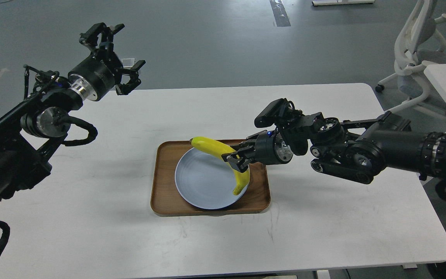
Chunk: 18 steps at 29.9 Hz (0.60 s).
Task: Place banana on plate with both arms
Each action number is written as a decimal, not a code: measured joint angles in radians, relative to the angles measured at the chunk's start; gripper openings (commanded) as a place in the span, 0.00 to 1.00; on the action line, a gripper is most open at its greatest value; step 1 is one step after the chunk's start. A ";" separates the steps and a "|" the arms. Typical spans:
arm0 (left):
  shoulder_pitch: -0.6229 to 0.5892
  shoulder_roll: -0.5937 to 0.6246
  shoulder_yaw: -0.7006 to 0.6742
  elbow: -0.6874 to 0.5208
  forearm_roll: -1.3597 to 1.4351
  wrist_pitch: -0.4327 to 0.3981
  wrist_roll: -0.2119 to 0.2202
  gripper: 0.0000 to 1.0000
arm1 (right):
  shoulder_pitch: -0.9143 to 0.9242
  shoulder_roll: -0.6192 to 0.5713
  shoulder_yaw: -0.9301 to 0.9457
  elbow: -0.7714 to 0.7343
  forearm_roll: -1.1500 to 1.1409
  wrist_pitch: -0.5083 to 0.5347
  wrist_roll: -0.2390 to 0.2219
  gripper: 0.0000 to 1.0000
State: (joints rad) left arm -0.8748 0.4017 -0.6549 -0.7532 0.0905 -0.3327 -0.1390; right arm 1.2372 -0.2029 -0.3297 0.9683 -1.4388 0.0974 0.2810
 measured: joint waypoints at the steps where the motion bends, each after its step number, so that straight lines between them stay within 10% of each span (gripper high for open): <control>1: 0.000 0.000 0.000 0.000 0.000 0.000 0.000 0.98 | 0.000 0.002 -0.004 -0.002 0.001 0.000 0.000 0.18; 6: -0.003 -0.003 0.003 0.000 0.000 0.000 0.000 0.98 | -0.005 0.003 -0.012 -0.003 0.005 0.001 -0.001 0.51; 8: -0.003 -0.003 0.003 0.000 0.000 0.000 0.000 0.98 | -0.006 0.003 -0.012 -0.002 0.011 0.001 -0.005 0.95; 18: -0.007 -0.009 0.006 0.000 0.001 0.007 0.001 0.98 | -0.009 0.008 0.011 -0.004 0.081 -0.002 -0.030 1.00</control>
State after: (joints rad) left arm -0.8816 0.3929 -0.6492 -0.7532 0.0911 -0.3254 -0.1380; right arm 1.2287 -0.1954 -0.3191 0.9641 -1.3579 0.0952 0.2505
